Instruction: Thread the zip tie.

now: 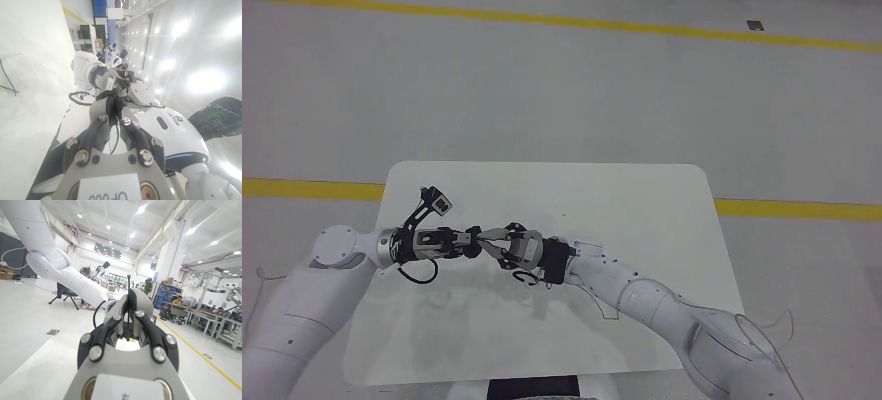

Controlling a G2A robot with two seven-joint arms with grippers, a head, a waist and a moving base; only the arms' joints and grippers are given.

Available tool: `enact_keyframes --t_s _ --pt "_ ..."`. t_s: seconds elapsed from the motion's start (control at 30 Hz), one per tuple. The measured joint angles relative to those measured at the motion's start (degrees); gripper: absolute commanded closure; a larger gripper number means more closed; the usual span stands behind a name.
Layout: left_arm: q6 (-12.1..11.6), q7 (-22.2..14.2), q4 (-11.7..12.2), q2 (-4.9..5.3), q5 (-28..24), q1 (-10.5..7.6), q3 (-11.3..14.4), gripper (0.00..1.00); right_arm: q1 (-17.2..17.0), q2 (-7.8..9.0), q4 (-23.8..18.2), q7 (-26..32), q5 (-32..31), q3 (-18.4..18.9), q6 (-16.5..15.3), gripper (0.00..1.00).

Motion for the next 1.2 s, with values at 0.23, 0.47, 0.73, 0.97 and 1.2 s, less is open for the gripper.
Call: enact_keyframes --t_s 0.23,0.47,0.73,0.97,1.2 --pt "0.0 0.0 0.0 0.0 0.0 0.0 0.0 1.0 0.07 -0.35 0.79 -0.23 0.07 -0.23 0.0 1.0" --pt "0.0 0.0 0.0 0.0 0.0 0.0 0.0 1.0 0.29 -0.62 1.41 -0.41 0.22 -0.47 0.0 1.0" --pt "0.0 0.0 0.0 0.0 0.0 0.0 0.0 1.0 0.35 -0.7 1.19 -0.91 -0.46 -0.26 0.0 1.0" --pt "0.0 0.0 0.0 0.0 0.0 0.0 0.0 1.0 0.17 -0.66 1.01 -0.92 -0.94 0.01 0.0 1.0" --pt "0.0 0.0 0.0 0.0 0.0 0.0 0.0 1.0 0.07 -0.75 1.4 -0.76 -0.71 -0.12 0.0 1.0"
